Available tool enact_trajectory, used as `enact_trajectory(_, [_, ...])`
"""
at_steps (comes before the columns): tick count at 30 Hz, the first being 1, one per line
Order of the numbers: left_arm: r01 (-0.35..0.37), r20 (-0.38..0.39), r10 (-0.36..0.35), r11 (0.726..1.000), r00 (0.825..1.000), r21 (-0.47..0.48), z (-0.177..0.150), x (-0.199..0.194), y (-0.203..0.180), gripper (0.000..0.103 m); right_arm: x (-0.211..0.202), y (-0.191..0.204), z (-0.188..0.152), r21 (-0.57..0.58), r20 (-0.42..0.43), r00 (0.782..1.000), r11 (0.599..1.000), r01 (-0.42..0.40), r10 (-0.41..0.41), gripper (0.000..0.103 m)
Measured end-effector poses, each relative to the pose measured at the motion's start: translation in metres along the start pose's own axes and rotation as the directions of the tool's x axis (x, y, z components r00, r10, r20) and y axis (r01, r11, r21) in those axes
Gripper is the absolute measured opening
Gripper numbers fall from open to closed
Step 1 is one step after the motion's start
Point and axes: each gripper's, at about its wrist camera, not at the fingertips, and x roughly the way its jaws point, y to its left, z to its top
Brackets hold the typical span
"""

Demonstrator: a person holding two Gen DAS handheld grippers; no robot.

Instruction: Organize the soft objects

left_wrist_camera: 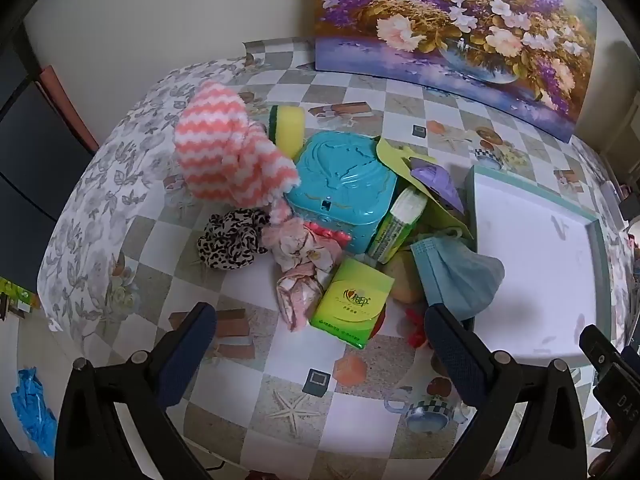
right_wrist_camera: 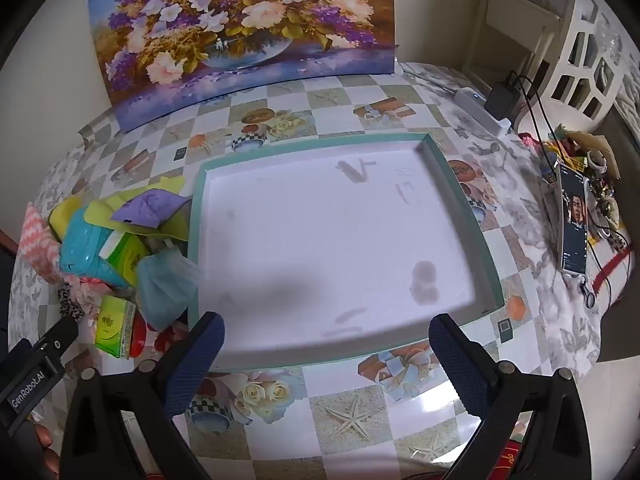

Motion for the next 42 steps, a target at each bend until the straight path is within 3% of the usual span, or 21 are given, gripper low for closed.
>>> enact_trajectory(4, [0.014,0.0,-0.014,1.0,1.0,0.0,0.0,0.0,0.003,0.103,0.001,0.0,0.0,-0.001,-0.001,1.0,1.0,0.004,-0.004,0.103])
enact_trajectory(20, [-0.048,-0.003,0.048,0.999,0.999,0.005,-0.001,0.001,0.001,0.103,0.005,0.0,-0.001,-0.001,-0.011,1.0,1.0,0.005,-0.005,0.103])
enact_trajectory(42, [-0.054,-0.007,0.054,0.998,0.998,0.009,-0.002,0.003,0.002,0.103,0.006,0.002,-0.001,-0.017,-0.034,0.999,1.0,0.008,-0.009,0.103])
